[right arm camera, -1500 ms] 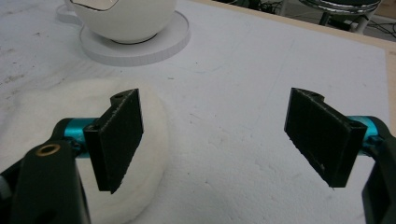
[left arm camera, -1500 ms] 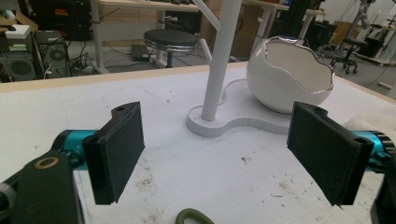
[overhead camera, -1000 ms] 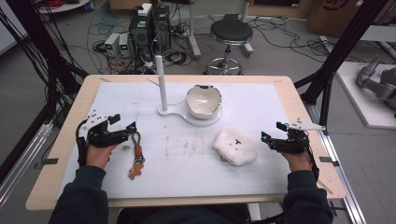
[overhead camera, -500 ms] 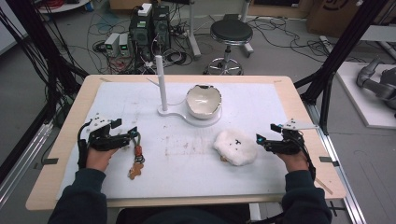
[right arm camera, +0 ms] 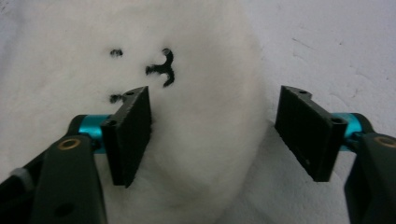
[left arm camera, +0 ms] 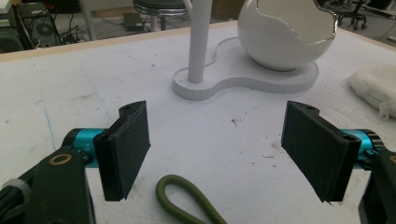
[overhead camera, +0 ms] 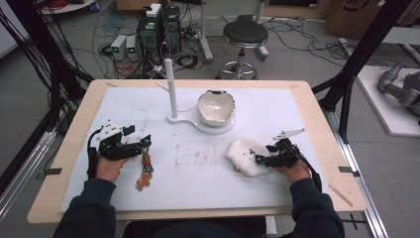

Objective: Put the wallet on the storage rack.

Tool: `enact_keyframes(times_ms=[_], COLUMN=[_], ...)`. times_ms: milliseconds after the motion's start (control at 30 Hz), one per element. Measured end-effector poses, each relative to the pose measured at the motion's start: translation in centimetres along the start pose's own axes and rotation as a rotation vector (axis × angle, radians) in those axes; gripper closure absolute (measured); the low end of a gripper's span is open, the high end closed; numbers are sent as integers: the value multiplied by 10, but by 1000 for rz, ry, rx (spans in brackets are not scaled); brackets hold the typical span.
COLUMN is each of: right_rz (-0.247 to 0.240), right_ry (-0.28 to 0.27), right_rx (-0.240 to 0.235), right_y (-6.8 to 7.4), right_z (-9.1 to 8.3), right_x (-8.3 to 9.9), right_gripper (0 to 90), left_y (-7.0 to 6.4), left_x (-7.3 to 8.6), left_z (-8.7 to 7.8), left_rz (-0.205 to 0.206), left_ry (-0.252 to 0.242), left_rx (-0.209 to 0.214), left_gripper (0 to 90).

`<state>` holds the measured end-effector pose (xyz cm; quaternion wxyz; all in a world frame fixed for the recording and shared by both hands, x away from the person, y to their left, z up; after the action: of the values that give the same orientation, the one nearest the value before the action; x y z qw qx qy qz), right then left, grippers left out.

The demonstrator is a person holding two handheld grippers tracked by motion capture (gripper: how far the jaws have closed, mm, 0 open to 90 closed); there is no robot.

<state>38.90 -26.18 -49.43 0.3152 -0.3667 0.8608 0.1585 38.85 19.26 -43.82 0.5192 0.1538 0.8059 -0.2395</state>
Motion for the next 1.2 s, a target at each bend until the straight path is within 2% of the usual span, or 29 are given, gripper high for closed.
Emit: enact_keyframes(times_ms=[33,67,100,133,167,200,267,433,500,533,567,600,667,700,767,900,933,1133,1200], right_rz=[-6,-23,-23,-34,-47,-56,-69,-142,-162,-181,-189,-203,-212,-215,-217,-225,-240,-296,-318], right_ry=[1,-3,-3,-1,-3,-24,-80,-245,-281,-302,-312,-321,-339,-346,-361,-378,-391,-441,-443], right_rx=[-4,-35,-35,-35,-26,-24,-35,-61,-69,-77,-83,-88,-106,-112,-129,-141,-149,-185,-192], right_y=[1,3,3,8,8,7,9,23,30,34,38,40,45,47,49,53,56,73,80], right_z=[0,-1,-1,-3,-5,-8,-14,-27,-28,-28,-28,-28,-27,-27,-27,-28,-29,-30,-28], right_x=[0,-1,-1,-2,-3,-5,-10,-30,-37,-42,-45,-47,-52,-54,-57,-60,-62,-75,-80], right_gripper=[412,506,506,597,649,720,768,787,786,787,787,787,787,787,787,788,789,792,792], left_y=[-2,-4,-4,-8,-8,-15,-22,-50,-65,-65,-80,-87,-99,-99,-115,-124,-130,-139,-141], left_x=[0,-1,-1,-1,-1,-2,-2,-3,-3,-3,-2,-1,1,1,4,6,7,10,11], left_z=[1,2,2,4,4,8,11,25,30,30,36,39,45,45,57,67,71,73,72], left_rz=[3,4,4,9,9,10,11,26,43,43,61,72,87,87,88,93,87,81,81], left_ry=[0,1,1,1,1,4,11,33,54,54,72,81,103,103,123,150,159,174,178], left_rx=[5,9,9,21,21,46,77,170,224,224,267,287,315,315,354,373,401,453,467], left_gripper=[235,235,235,236,237,237,247,279,294,305,307,307,307,307,306,298,296,295,330])
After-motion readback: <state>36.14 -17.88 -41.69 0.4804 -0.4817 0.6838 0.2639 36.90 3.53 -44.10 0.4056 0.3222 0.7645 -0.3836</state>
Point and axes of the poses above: each handheld gripper's, and its own axes: z roughly forward along the jaws, x roughly out of its underside, y roughly to its left, the point moved 7 cm from there along z, roughly forward along the jaws, and after that the axes turned 8 degrees about -z, right-handed, at the moved point
